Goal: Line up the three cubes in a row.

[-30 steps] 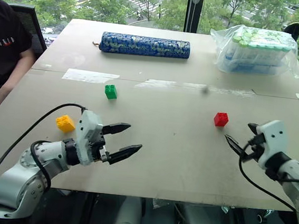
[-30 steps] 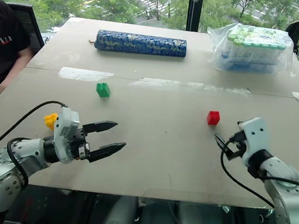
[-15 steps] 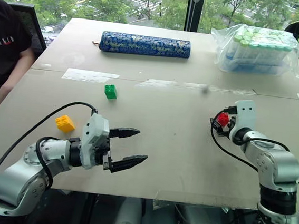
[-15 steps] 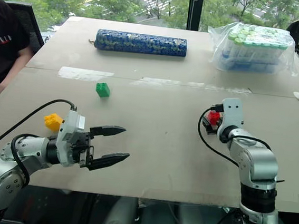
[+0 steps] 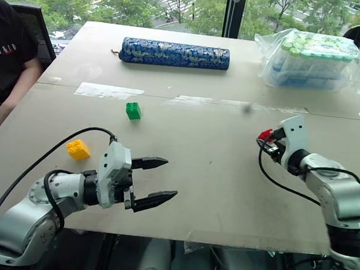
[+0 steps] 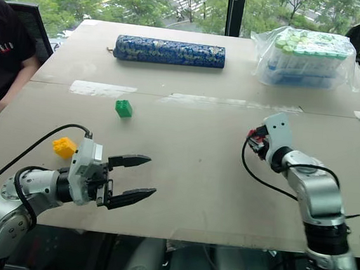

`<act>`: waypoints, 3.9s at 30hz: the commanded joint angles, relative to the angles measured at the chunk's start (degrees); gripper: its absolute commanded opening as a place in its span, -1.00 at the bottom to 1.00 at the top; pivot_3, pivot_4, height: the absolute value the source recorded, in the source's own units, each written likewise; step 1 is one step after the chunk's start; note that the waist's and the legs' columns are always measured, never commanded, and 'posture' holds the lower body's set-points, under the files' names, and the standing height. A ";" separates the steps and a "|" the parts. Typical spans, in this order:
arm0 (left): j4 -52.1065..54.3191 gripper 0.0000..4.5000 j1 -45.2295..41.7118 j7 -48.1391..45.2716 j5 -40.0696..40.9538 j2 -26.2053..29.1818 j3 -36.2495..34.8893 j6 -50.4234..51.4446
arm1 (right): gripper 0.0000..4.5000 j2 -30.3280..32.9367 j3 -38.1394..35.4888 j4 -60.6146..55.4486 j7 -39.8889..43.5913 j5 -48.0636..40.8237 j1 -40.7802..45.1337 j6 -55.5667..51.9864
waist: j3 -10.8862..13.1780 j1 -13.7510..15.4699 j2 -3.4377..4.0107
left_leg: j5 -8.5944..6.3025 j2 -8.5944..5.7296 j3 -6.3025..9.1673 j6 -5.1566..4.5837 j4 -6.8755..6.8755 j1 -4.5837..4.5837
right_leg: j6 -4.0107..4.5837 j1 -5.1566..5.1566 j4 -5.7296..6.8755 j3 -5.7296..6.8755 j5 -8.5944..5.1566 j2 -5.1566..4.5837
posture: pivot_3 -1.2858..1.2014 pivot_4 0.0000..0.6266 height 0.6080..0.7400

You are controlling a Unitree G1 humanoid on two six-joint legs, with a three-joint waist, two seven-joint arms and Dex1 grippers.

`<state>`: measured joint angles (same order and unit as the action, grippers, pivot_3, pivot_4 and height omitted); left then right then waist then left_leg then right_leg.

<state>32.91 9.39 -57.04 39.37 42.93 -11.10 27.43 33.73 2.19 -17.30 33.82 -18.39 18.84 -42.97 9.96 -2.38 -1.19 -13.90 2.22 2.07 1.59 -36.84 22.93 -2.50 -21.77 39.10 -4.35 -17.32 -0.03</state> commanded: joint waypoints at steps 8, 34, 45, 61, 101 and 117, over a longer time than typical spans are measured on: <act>0.56 1.00 -0.24 -1.05 0.17 0.65 0.16 -1.17 | -0.40 7.96 11.69 28.53 39.52 4.91 15.65 30.93 | 0.08 -0.17 0.07 | -0.02 0.06 -0.06 -0.04 -0.05 -0.10 | 0.00 0.10 -0.10 -0.01 0.03 0.03 | 0.03 -0.52 1.00; 10.48 1.00 3.25 2.43 5.82 4.33 -4.38 3.49 | -0.40 -0.85 14.42 58.11 49.67 15.79 30.79 50.90 | 0.13 -0.06 0.11 | -0.03 0.04 0.04 -0.05 -0.04 -0.02 | 0.04 0.11 -0.10 0.10 0.05 -0.12 | 0.03 -0.52 1.00; 8.42 1.00 2.86 0.13 4.96 4.95 -5.46 1.36 | -0.40 -2.32 14.16 61.59 50.34 16.99 32.68 53.15 | 0.15 -0.02 0.14 | -0.03 0.01 0.05 -0.05 -0.10 -0.05 | 0.05 0.13 -0.04 0.13 0.06 -0.10 | 0.03 -0.52 1.00; 7.17 1.00 7.17 -1.69 3.13 3.62 -6.29 -2.57 | -0.40 -4.68 14.32 67.07 52.27 18.73 36.02 57.05 | 0.15 -0.09 0.16 | -0.03 0.03 0.05 -0.05 -0.09 -0.05 | 0.06 0.12 -0.03 0.13 0.06 -0.10 | 0.03 -0.52 1.00; 0.23 1.00 5.15 1.96 2.75 -0.09 -5.40 -2.48 | 0.98 -2.01 9.45 55.80 52.05 13.53 29.96 51.09 | 0.18 -0.02 0.19 | -0.03 0.04 0.05 -0.05 -0.09 -0.05 | 0.07 0.12 0.00 0.14 0.06 -0.12 | 0.03 -0.52 1.00; -17.12 1.00 -24.15 49.73 -19.65 -15.35 -2.81 13.78 | 0.98 -3.93 -9.43 -12.10 17.06 -7.11 -3.86 15.46 | 0.09 1.45 0.04 | -0.02 -0.11 0.81 -0.04 -0.53 0.04 | 0.03 0.16 0.61 0.43 0.07 -0.07 | 0.03 -0.52 1.00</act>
<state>16.86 -12.19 -11.15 22.33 27.95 -14.35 39.71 30.49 -4.86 -23.29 55.72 -23.90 16.61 -25.69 10.05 -0.93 -1.15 -13.92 2.10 2.89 1.57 -37.37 22.97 -2.47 -21.60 39.71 -3.90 -17.26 -0.08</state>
